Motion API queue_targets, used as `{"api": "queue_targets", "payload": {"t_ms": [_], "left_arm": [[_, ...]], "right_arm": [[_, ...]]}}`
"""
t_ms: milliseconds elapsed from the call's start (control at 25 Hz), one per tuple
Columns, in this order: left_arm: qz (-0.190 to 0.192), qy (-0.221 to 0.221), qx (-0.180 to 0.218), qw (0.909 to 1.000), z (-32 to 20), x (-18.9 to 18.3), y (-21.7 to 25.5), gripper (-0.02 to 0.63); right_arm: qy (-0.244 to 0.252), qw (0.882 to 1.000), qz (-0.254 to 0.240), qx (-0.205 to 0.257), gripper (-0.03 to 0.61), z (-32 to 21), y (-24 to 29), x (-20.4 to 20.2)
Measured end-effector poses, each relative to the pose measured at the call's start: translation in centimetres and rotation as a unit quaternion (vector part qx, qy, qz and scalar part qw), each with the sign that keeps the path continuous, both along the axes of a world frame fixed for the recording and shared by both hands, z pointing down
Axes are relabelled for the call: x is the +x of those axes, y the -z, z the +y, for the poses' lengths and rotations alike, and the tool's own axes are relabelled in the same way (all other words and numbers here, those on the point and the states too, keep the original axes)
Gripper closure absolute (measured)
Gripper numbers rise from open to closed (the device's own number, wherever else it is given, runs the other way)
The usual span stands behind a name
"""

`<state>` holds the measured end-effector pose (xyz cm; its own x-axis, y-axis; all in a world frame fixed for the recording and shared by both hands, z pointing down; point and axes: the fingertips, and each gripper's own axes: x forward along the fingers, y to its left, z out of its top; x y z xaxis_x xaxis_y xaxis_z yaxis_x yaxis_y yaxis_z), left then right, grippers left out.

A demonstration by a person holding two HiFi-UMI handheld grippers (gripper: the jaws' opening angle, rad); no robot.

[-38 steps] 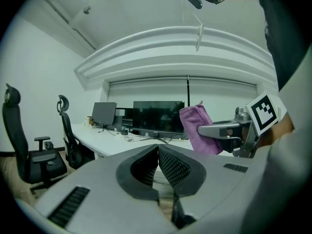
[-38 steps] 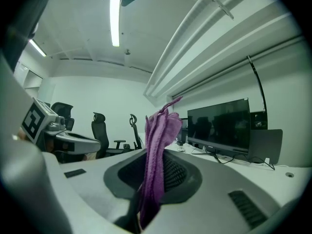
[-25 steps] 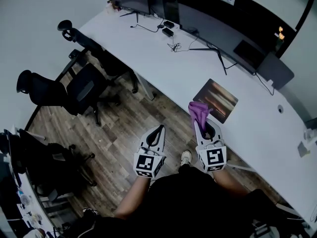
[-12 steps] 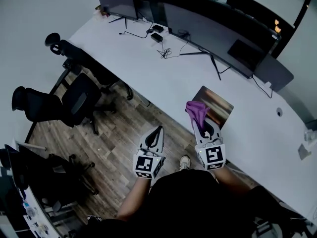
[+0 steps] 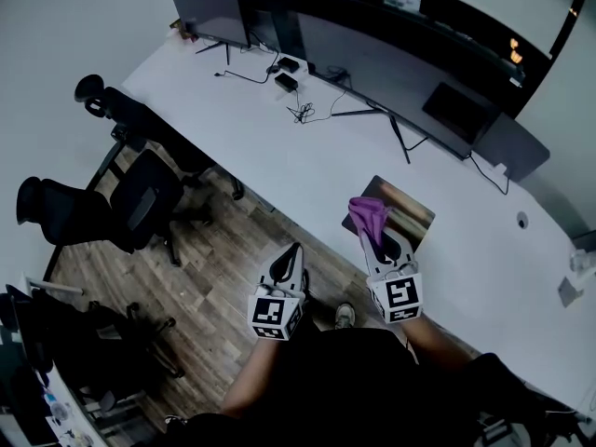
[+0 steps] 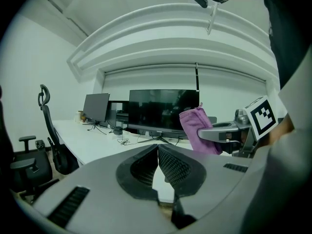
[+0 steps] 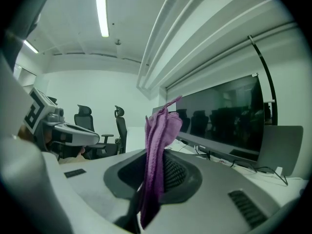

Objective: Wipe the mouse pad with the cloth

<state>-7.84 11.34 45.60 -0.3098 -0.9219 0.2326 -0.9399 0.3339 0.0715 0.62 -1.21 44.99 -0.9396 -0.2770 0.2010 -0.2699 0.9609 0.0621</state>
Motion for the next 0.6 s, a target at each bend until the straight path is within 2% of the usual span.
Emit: {"api": "queue_targets", "payload": {"t_ms": [280,600], "left_arm": [[0.000,-0.052,0.007,0.9986,-4.8,-3.0,-0.6,0.592],[0.011,-0.129,0.003,0.9916,-10.5,-7.5,-0.9,0.592]], "right_arm": [[-0.034,0.999,0.014,-0.005,0.508,-3.1,-0.9,-2.4],[-0.100,0.994,0.031,-0.007,0.508,-6.7,-1.1,-6.5]]}}
